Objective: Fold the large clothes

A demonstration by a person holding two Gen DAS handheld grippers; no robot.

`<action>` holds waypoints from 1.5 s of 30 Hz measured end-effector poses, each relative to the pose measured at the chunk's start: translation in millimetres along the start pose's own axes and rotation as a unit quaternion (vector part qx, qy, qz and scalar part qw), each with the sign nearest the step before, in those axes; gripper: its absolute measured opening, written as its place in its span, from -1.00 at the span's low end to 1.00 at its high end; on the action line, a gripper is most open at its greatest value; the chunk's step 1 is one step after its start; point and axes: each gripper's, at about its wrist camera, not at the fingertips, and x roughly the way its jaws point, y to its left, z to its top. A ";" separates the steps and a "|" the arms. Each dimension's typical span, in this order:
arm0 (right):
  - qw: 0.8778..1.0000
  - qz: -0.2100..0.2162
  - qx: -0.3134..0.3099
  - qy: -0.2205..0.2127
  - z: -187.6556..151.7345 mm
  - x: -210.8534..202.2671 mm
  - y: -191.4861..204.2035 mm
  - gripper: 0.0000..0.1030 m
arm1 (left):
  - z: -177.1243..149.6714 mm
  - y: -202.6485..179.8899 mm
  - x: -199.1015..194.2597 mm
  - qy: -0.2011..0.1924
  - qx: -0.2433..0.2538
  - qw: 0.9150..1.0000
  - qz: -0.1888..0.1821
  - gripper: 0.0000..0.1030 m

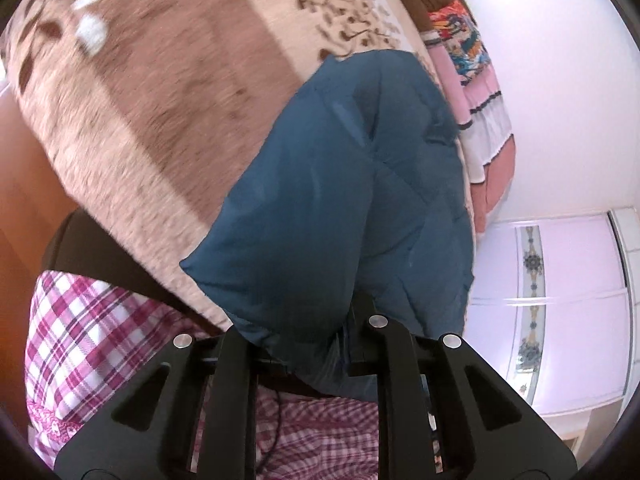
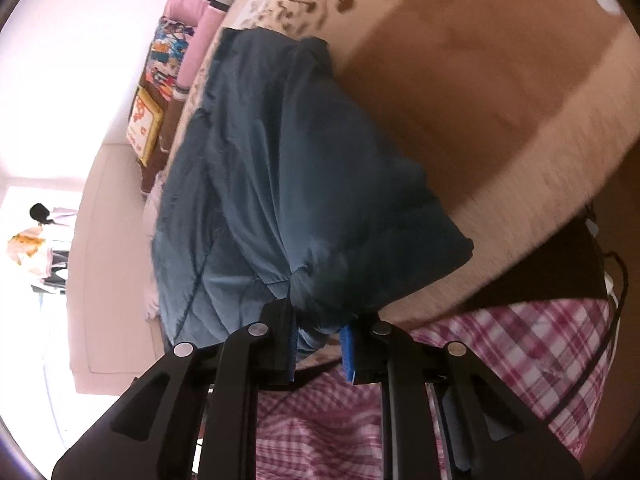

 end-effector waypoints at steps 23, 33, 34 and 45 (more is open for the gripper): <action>0.921 -0.202 -0.330 -0.048 -61.1 2.4 162.4 -0.26 | -7.6 -49.0 11.9 -0.011 0.186 0.971 0.150 0.06; 0.883 -0.202 -0.423 -0.019 -93.0 65.9 215.9 -0.26 | -6.2 -54.5 15.8 0.003 0.220 0.959 0.178 0.08; 0.892 -0.193 -0.408 -0.003 -93.5 68.5 212.2 -0.26 | -6.4 -54.3 16.5 0.005 0.222 0.958 0.181 0.10; 0.870 -0.213 -0.443 0.032 -101.8 90.9 230.2 -0.17 | -17.8 -48.8 21.1 -0.029 0.173 0.960 0.217 0.35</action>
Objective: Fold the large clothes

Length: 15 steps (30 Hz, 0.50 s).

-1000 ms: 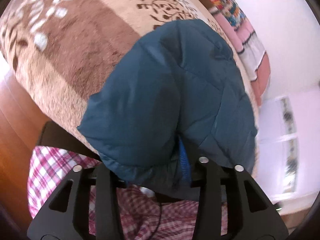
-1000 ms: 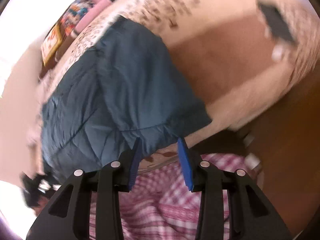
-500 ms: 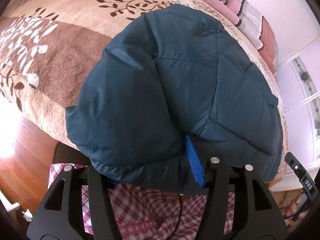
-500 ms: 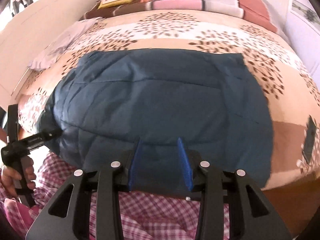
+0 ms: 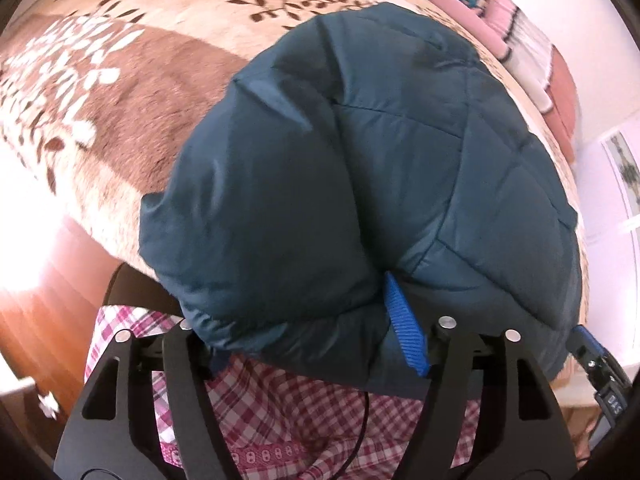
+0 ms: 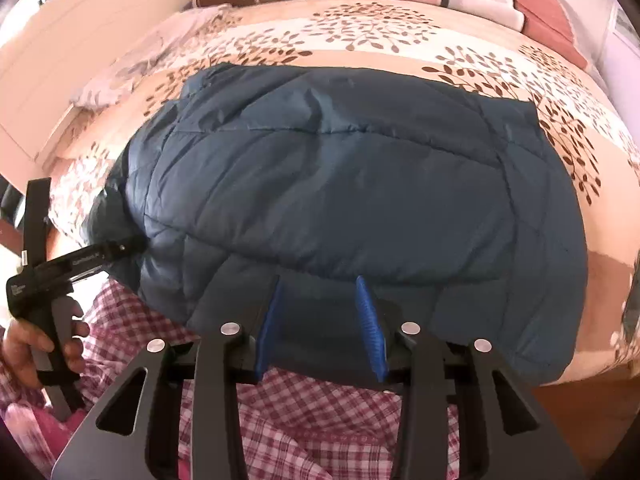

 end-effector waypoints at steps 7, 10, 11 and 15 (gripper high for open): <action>0.997 0.039 0.005 -0.067 -2.0 -19.8 -14.0 0.32 | -11.1 -3.0 -4.3 -0.021 -0.040 0.998 0.038 0.52; 0.996 0.057 0.027 -0.065 -6.0 -24.4 -24.6 0.46 | -12.9 -6.3 -4.5 -0.017 -0.049 0.996 0.076 0.74; 0.995 0.073 0.035 -0.053 -7.3 -24.0 -28.2 0.46 | -12.5 -3.8 -4.9 -0.016 -0.052 0.995 0.081 0.75; 0.984 0.165 0.042 -0.044 -17.8 -23.0 -37.8 0.46 | -9.6 -6.2 -3.5 -0.013 -0.054 0.994 0.090 0.75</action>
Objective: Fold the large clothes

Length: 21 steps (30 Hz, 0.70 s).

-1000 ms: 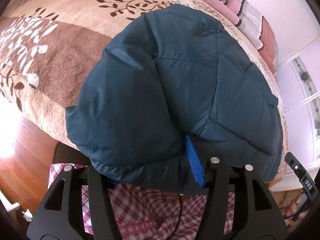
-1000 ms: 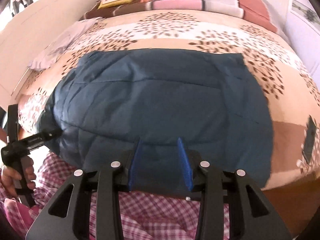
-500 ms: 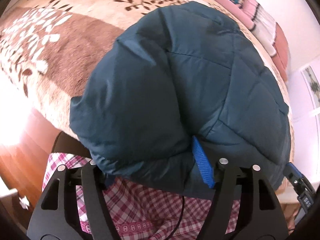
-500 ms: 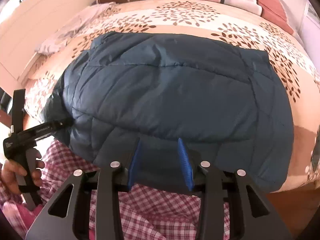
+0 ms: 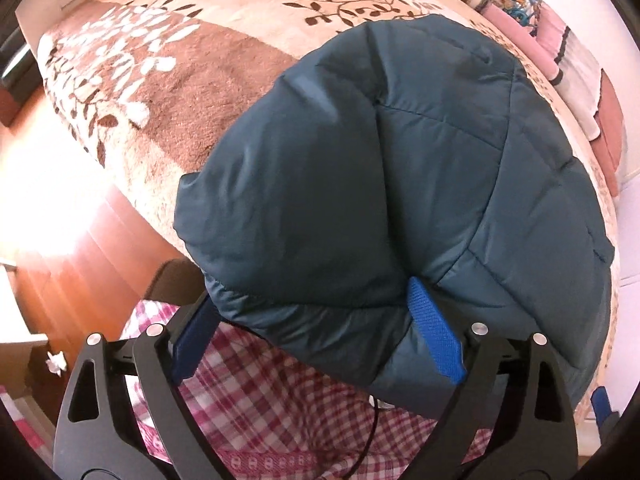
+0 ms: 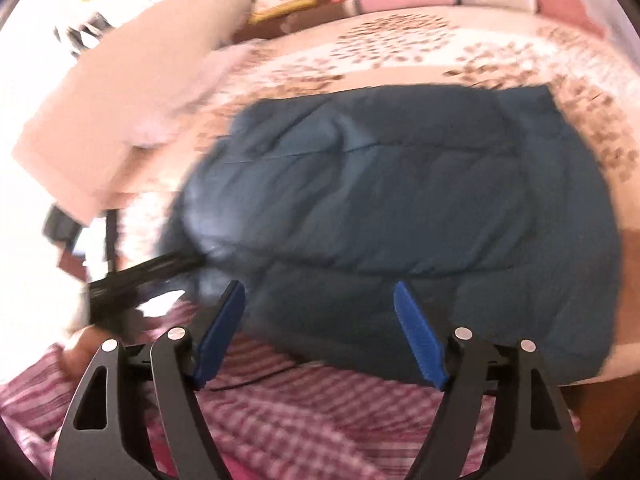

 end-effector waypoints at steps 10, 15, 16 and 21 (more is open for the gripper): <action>0.996 -0.033 -0.086 -0.003 17.9 6.4 9.8 0.27 | 4.8 2.8 -0.3 0.011 -0.009 1.000 -0.021 0.75; 0.998 -0.007 -0.065 0.015 26.8 11.3 8.5 -0.06 | 9.0 10.6 3.1 0.024 -0.003 0.998 -0.051 0.75; 0.998 -0.004 -0.060 0.016 27.1 11.9 7.6 -0.10 | 8.9 10.8 3.4 0.025 -0.002 0.998 -0.055 0.75; 0.998 -0.008 -0.050 0.023 31.4 24.6 13.6 -0.35 | 11.7 12.1 4.2 0.023 0.021 0.996 -0.078 0.75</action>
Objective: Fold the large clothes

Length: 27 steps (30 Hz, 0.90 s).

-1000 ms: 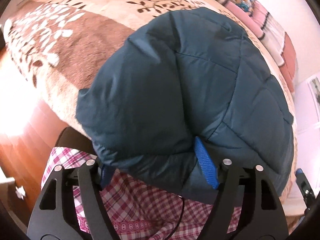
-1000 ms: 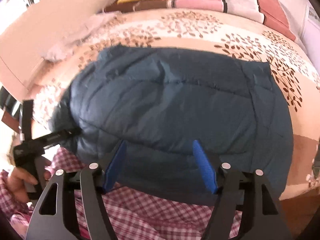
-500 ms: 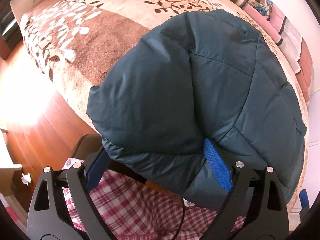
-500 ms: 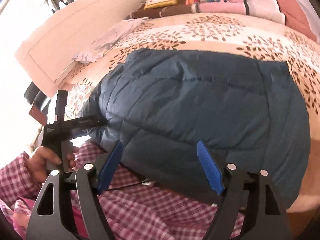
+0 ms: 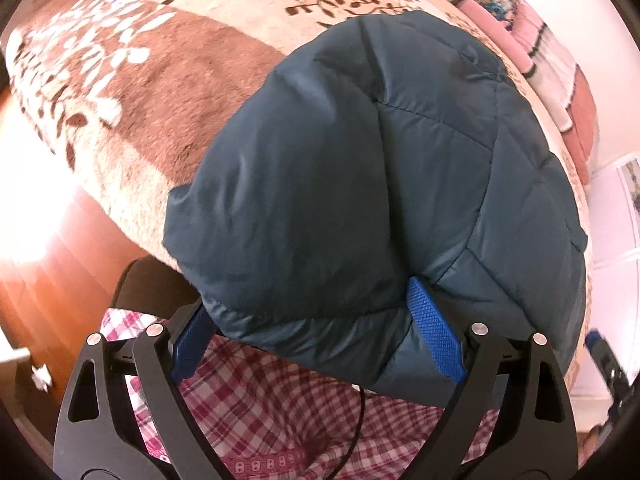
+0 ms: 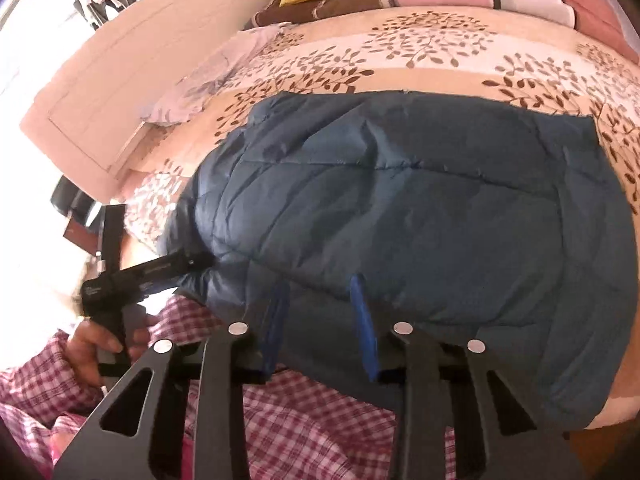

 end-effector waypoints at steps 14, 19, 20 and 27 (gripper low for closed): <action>0.989 -0.067 0.065 0.118 8.9 91.3 -21.9 -0.79 | -0.3 4.1 -14.1 -0.031 0.025 0.997 -0.065 -0.31; 0.987 -0.046 0.077 0.130 9.9 111.4 -36.7 -0.84 | -1.9 1.3 -18.1 -0.036 0.034 0.996 -0.070 -0.29; 0.987 -0.043 0.080 0.130 9.8 112.2 -38.9 -0.85 | -2.2 1.6 -17.8 -0.034 0.031 0.996 -0.071 -0.21; 0.986 -0.046 0.094 0.129 10.4 102.0 -41.8 -0.85 | -6.4 7.4 -14.7 -0.016 -0.009 0.994 -0.110 0.49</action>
